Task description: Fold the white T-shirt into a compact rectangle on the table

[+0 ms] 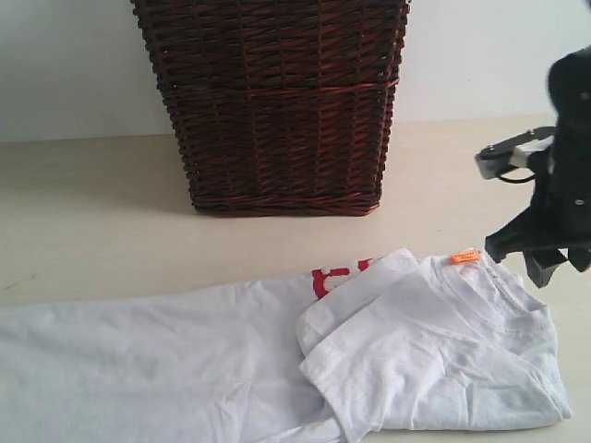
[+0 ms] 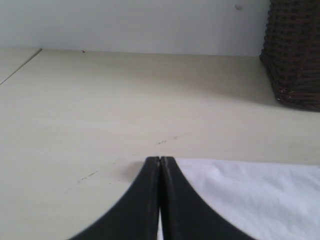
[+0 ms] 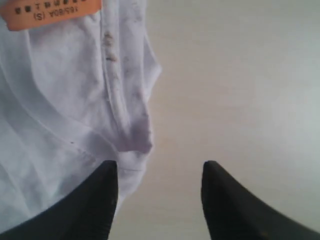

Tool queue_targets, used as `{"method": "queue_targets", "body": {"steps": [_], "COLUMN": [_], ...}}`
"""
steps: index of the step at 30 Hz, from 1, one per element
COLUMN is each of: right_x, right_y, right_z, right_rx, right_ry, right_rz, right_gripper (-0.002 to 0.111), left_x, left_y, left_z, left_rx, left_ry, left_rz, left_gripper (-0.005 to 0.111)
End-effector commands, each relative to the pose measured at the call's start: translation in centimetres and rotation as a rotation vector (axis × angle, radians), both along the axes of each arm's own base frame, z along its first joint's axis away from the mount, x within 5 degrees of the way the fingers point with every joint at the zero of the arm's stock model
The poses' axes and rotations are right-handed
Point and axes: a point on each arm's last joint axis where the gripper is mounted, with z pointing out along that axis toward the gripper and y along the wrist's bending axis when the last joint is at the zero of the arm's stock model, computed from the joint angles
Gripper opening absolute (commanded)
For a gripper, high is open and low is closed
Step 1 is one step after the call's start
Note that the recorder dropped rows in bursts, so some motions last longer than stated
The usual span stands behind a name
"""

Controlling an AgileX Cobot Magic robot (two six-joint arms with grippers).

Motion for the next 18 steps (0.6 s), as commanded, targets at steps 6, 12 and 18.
{"method": "queue_targets", "body": {"steps": [6, 12, 18], "right_x": [0.7, 1.6, 2.9], "right_y": [-3.1, -3.3, -3.6], "right_z": [-1.8, -4.4, -5.8], "right_rx": [0.380, 0.364, 0.333], "right_ry": [0.040, 0.042, -0.065], "right_rz": [-0.024, -0.042, -0.121], "right_gripper": [0.060, 0.061, 0.061], "left_x": [0.0, 0.0, 0.0], "left_y": [0.0, 0.0, 0.0], "left_z": [0.0, 0.0, 0.0], "left_rx": [0.001, 0.001, 0.001], "left_ry": [-0.010, -0.010, -0.010], "left_rz": [0.000, 0.000, 0.000], "left_gripper": [0.000, 0.000, 0.000]}}
